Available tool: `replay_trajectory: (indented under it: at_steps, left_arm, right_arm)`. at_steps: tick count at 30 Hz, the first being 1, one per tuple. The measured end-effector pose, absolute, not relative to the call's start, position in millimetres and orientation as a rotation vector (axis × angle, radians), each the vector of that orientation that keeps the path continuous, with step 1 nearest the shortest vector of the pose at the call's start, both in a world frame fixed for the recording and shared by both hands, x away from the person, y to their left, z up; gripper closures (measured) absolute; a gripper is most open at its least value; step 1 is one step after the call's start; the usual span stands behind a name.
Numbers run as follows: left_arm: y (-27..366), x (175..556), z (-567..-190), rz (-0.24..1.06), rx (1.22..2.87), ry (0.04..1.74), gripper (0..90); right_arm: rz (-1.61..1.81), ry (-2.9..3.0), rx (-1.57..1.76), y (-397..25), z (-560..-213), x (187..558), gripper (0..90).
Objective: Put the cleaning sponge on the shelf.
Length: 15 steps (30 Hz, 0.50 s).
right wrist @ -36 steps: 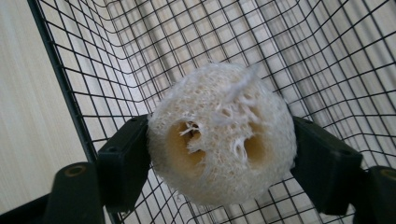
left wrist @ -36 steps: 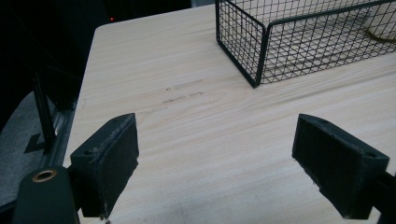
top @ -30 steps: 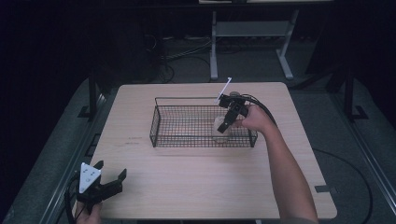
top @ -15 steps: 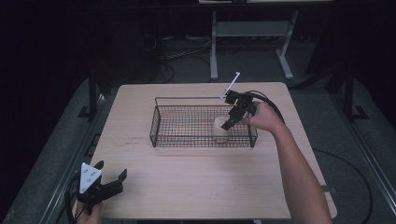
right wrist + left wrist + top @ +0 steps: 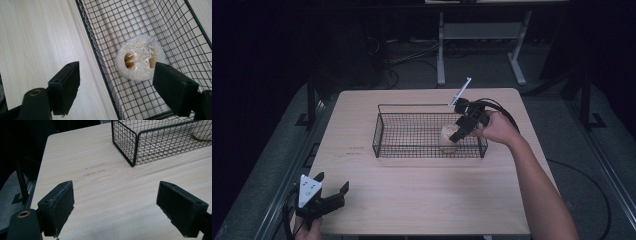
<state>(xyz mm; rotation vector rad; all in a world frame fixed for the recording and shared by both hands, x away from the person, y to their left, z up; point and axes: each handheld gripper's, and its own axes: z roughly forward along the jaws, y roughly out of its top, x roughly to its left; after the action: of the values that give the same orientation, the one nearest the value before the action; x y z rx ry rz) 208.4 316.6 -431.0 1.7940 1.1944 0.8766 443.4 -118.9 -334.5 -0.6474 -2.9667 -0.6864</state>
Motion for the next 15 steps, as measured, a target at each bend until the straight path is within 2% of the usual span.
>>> replay_trajectory:
  at_steps: [15]
  left_arm:
    - [317, 208, -431, 0.882, 1.794, 1.195, 13.8]
  right_arm:
    - [-0.698, -2.976, -0.626, -124, -328, 428, 19.0]
